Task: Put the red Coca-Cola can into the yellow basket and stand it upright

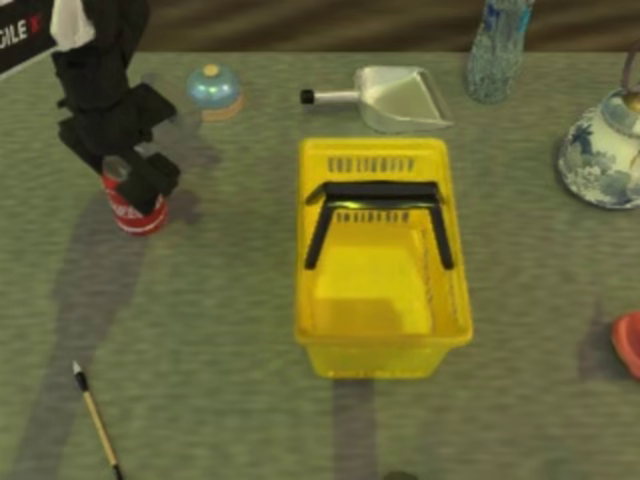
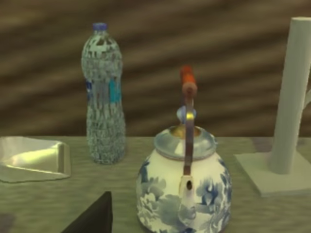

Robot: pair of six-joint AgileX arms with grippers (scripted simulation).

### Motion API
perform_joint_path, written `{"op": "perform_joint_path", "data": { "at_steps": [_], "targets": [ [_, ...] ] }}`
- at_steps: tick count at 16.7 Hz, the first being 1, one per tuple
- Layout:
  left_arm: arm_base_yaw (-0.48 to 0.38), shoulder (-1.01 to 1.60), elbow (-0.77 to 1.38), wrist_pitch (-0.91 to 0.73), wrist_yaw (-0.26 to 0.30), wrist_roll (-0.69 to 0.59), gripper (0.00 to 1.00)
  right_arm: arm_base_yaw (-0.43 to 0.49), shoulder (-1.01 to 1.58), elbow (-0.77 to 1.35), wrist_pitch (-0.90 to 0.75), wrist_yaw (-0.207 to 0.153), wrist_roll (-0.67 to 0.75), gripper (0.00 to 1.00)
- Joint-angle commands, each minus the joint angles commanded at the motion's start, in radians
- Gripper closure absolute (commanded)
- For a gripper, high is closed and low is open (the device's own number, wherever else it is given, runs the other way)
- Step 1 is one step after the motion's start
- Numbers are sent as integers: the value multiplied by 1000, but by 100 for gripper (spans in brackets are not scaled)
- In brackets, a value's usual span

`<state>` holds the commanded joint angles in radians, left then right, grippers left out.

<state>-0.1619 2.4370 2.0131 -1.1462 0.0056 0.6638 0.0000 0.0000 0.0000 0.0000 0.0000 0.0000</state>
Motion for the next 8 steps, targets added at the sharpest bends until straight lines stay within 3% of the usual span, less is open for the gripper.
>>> {"op": "perform_joint_path", "data": {
  "at_steps": [8],
  "targets": [
    [-3, -3, -3, 10, 8, -2, 100, 0, 0, 0, 0, 0, 0, 0]
  ]
}}
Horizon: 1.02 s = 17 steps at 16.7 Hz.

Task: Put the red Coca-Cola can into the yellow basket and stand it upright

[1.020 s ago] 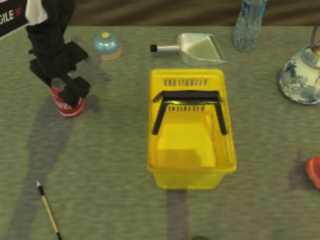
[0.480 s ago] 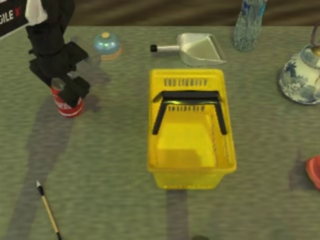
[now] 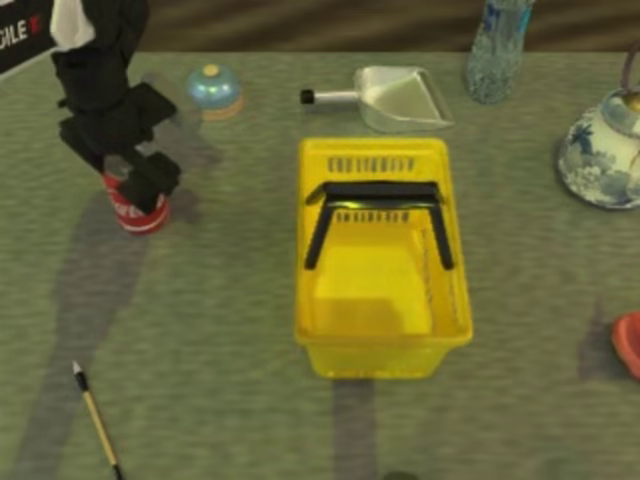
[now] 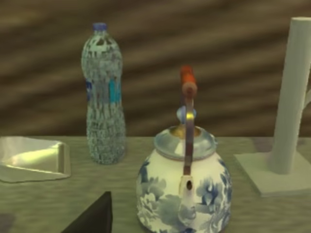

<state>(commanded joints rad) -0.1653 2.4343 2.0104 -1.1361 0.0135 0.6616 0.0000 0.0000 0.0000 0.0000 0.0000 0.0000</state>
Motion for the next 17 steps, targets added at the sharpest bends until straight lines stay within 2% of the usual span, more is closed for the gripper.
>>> {"op": "perform_joint_path", "data": {
  "at_steps": [3, 6, 10, 17],
  "targets": [
    [-9, -8, -23, 91, 70, -30, 100, 0, 0, 0, 0, 0, 0, 0],
    [-26, -26, -75, 268, 199, -87, 100, 0, 0, 0, 0, 0, 0, 0],
    [-56, -59, -184, 620, 434, -197, 100, 0, 0, 0, 0, 0, 0, 0],
    [-110, -150, -441, 1369, 903, -439, 100, 0, 0, 0, 0, 0, 0, 0]
  ]
}}
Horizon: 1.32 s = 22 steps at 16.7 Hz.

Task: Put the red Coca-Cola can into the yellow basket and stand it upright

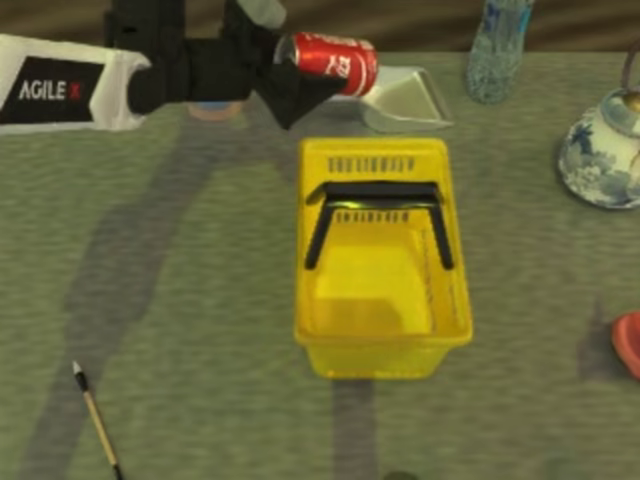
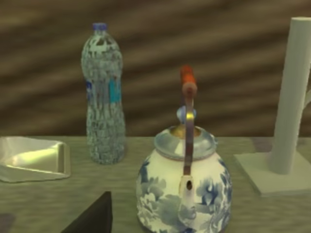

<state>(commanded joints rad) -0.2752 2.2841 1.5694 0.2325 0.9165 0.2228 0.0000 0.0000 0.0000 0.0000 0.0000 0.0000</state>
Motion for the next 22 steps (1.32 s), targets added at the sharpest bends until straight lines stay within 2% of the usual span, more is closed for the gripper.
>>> {"op": "perform_joint_path", "data": {
  "at_steps": [4, 6, 8, 10, 16, 22],
  "targets": [
    [-24, -68, -123, 329, 221, -112, 100, 0, 0, 0, 0, 0, 0, 0],
    [-32, -98, -165, 432, 300, -149, 100, 0, 0, 0, 0, 0, 0, 0],
    [-37, -120, -192, 493, 349, -172, 100, 0, 0, 0, 0, 0, 0, 0],
    [-39, -128, -200, 512, 365, -179, 100, 0, 0, 0, 0, 0, 0, 0],
    [-32, -108, -199, 527, 364, -176, 100, 0, 0, 0, 0, 0, 0, 0],
    [-18, 74, -238, 766, 369, -182, 100, 0, 0, 0, 0, 0, 0, 0]
  ]
}}
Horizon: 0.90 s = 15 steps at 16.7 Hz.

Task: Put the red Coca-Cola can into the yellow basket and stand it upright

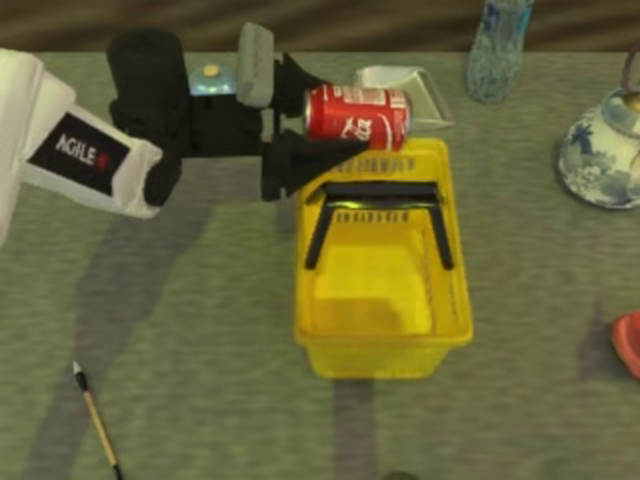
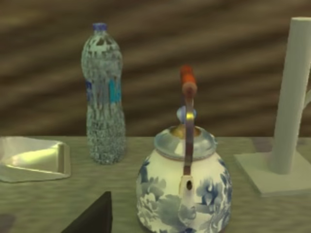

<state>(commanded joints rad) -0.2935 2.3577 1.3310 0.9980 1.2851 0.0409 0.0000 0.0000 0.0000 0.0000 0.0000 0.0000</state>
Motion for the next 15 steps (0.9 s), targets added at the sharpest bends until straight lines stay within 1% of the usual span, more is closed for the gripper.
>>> {"op": "perform_joint_path", "data": {
  "at_steps": [2, 6, 15],
  "targets": [
    [5, 41, -12, 47, -2, -2, 100, 0, 0, 0, 0, 0, 0, 0],
    [6, 48, -14, 55, -2, -2, 100, 0, 0, 0, 0, 0, 0, 0],
    [6, 48, -14, 55, -2, -2, 32, 0, 0, 0, 0, 0, 0, 0]
  ]
}}
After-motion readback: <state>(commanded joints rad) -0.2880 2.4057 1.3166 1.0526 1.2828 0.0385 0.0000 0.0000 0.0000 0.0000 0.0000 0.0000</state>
